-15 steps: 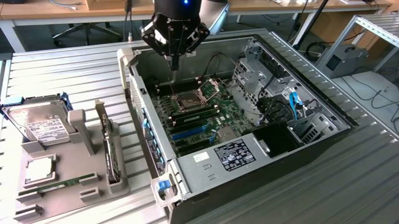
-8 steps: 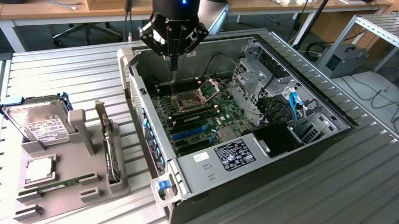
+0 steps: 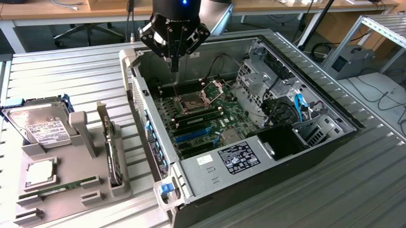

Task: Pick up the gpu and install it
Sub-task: 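Reach for the gpu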

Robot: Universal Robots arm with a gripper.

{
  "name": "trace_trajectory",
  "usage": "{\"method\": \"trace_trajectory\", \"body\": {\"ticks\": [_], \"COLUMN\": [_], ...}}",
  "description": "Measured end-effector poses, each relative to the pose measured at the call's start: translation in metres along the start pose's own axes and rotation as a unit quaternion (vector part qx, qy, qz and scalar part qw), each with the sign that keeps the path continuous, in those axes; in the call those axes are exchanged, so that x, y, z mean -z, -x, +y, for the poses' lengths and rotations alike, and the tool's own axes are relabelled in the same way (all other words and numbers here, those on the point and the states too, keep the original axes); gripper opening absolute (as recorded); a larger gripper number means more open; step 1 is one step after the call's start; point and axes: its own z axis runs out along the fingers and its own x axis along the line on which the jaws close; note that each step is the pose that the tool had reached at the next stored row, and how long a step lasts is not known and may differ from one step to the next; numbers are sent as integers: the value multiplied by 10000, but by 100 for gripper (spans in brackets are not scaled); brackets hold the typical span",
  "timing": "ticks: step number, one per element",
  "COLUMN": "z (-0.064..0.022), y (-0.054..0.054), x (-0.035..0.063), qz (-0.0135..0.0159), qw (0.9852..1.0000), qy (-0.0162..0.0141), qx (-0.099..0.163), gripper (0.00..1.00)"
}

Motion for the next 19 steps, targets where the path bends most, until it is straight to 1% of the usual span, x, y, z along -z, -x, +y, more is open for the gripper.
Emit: {"method": "trace_trajectory", "body": {"ticks": [19], "z": [-6], "y": [-76], "x": [2], "qz": [0], "qw": [10000], "qy": [0], "qx": [0], "gripper": [11]}}
